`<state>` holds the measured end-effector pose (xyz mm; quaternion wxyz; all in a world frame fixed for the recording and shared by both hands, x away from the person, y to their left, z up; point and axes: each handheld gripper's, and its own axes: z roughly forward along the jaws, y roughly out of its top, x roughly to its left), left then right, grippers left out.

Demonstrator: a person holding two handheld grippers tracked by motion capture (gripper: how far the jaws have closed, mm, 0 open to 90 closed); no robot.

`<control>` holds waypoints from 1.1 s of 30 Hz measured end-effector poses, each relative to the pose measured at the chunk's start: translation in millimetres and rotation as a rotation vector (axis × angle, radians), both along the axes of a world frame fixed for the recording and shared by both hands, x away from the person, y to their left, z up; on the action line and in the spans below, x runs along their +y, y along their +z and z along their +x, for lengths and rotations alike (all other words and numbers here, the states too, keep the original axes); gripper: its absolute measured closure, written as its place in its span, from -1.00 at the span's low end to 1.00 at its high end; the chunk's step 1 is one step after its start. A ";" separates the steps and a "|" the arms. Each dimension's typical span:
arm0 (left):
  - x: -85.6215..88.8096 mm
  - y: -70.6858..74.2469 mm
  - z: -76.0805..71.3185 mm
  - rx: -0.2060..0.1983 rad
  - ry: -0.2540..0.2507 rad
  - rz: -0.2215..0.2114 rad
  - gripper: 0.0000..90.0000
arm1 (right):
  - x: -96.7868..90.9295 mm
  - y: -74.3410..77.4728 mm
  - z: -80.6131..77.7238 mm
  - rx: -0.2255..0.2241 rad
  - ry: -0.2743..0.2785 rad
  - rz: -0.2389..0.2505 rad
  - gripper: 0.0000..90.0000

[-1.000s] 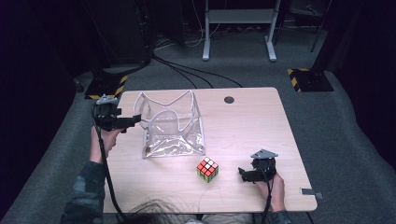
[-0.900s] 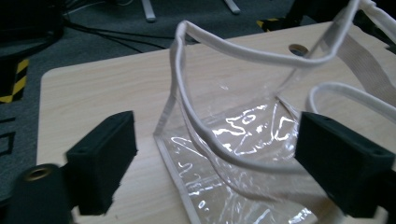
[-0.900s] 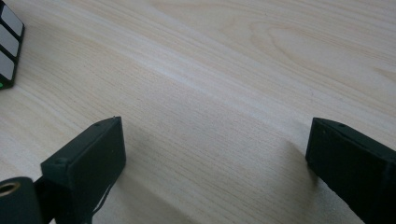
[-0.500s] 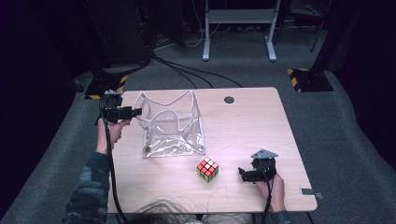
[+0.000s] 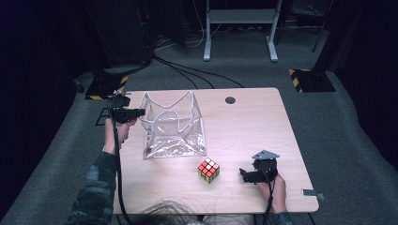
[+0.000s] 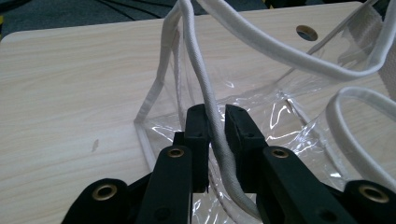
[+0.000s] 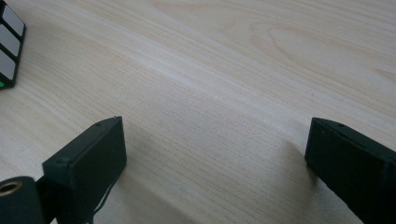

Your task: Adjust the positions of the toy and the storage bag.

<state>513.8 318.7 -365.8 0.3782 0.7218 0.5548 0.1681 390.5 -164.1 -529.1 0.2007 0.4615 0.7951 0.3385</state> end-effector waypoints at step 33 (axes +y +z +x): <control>-33.0 -10.1 12.5 0.030 -0.088 -0.056 0.96 | 0.0 0.8 -0.2 -0.007 -0.013 0.004 -0.83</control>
